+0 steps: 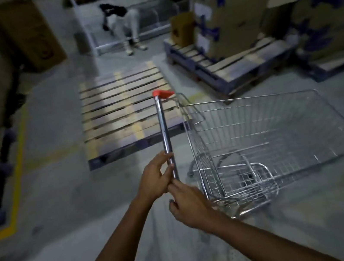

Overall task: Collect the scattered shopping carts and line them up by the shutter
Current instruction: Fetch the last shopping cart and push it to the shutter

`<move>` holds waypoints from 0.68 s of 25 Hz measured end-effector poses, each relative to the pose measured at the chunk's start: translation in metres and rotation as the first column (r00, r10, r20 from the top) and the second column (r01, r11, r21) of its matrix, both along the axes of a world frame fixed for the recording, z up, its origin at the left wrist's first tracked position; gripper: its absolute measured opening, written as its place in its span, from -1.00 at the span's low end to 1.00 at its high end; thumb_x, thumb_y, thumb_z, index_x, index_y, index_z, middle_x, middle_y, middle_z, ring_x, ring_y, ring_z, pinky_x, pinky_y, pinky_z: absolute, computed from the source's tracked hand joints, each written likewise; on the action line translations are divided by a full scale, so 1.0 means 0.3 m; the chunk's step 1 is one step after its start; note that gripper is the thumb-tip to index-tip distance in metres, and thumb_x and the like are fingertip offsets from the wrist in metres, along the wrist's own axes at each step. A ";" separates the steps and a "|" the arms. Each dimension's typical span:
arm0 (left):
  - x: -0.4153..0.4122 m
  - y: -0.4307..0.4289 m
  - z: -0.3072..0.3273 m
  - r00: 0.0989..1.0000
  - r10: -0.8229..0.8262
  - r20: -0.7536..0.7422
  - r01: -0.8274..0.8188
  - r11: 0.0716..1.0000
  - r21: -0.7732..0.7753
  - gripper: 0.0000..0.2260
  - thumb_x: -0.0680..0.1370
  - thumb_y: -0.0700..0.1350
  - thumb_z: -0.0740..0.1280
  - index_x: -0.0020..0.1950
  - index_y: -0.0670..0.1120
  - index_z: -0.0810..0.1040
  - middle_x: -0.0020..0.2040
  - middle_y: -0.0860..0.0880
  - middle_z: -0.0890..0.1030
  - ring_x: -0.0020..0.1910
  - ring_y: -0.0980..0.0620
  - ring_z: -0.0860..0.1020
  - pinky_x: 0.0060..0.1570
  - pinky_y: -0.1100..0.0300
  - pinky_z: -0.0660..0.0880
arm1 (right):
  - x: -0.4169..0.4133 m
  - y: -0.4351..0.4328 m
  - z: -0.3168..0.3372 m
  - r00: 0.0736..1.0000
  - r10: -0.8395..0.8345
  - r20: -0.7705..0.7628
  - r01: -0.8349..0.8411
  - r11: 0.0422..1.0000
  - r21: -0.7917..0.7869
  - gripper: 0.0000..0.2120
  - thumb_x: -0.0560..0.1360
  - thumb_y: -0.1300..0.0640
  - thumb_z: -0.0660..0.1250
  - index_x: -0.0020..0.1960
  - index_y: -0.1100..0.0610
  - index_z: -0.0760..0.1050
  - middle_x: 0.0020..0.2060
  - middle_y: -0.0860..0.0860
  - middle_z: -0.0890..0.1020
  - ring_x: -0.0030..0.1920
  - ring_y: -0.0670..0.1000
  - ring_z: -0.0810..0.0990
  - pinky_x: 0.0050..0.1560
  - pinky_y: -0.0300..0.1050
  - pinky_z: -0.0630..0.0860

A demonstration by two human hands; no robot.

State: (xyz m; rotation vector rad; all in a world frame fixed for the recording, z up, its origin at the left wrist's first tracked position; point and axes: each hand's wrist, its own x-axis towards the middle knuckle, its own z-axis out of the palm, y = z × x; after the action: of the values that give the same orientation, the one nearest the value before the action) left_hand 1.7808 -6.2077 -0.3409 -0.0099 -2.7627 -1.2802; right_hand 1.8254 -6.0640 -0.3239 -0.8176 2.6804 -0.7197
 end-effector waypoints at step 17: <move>-0.036 0.383 -0.041 0.986 -0.163 0.020 0.163 0.948 -0.273 -0.28 0.49 0.44 -0.16 0.38 0.06 0.45 0.60 -0.06 0.00 0.56 -0.05 -0.21 0.40 -0.19 -0.30 | 0.107 0.295 -0.022 0.780 -0.502 0.373 0.553 0.832 -0.037 -0.37 0.44 -0.05 0.35 0.42 0.05 0.19 0.08 0.11 0.61 0.04 0.17 0.61 0.02 0.06 0.55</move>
State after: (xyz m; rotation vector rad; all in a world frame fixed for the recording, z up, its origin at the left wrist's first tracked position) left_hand 1.7700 -6.0928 -0.3531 -0.2660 -2.9648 -0.9128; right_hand 1.8576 -5.9756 -0.3305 0.0807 2.5410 -1.0760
